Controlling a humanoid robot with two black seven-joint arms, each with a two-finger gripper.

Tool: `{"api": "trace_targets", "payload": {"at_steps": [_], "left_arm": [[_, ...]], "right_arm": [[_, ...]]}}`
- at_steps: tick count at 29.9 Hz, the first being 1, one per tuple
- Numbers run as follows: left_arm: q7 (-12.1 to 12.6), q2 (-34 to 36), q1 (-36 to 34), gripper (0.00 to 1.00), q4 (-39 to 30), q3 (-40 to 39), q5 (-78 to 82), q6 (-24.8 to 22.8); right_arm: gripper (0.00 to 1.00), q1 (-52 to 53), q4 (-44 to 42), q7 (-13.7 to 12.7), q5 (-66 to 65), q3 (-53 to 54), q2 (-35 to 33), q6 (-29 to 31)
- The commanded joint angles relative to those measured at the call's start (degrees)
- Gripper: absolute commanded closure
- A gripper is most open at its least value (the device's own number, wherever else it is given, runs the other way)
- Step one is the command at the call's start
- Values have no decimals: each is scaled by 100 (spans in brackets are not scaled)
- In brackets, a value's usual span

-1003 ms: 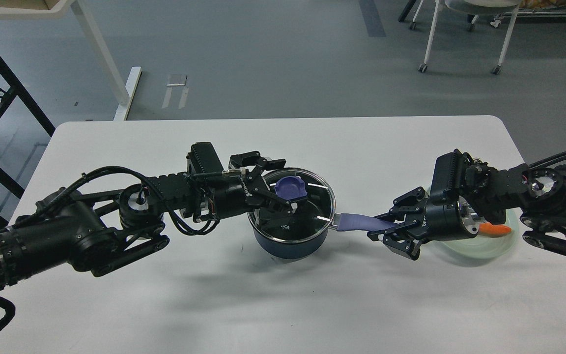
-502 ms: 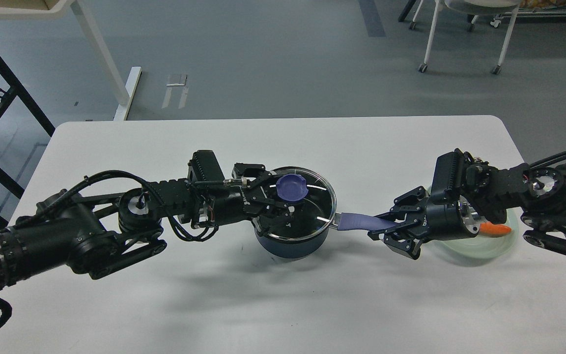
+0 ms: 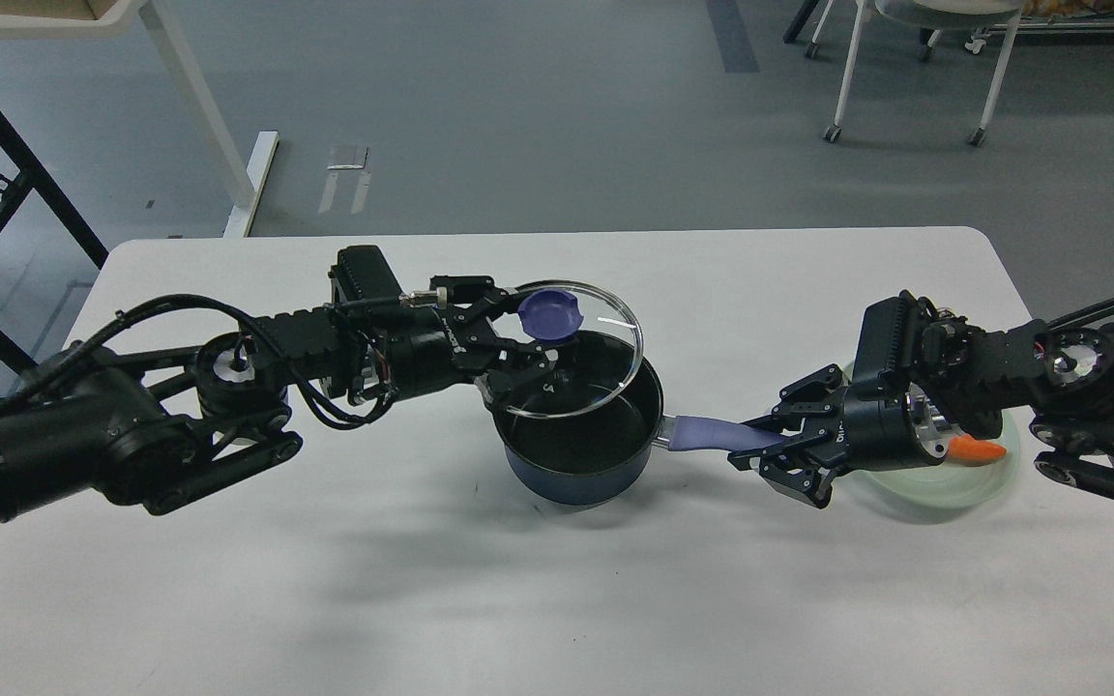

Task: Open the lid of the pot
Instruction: 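Move the lid away from the saucepan and set it on the table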

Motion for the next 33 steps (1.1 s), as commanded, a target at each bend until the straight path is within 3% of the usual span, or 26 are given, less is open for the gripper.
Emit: {"api": "trace_targets", "payload": {"at_steps": [1, 8, 14, 19, 33], "left_arm": [[-25, 469, -122, 55, -79, 17, -301, -9], [-350, 1726, 263, 55, -255, 140, -301, 26], [-597, 2368, 1054, 55, -256, 456, -310, 719], [-606, 2396, 1424, 55, -150, 597, -353, 1045], [-579, 1851, 1644, 53, 553, 615, -670, 1063]], "right_arm": [[81, 9, 0, 0, 0, 0, -11, 1], [81, 9, 0, 0, 0, 0, -2, 1], [81, 9, -8, 9, 0, 0, -11, 1], [81, 9, -8, 0, 0, 0, -2, 1], [80, -35, -8, 9, 9, 0, -72, 1]]}}
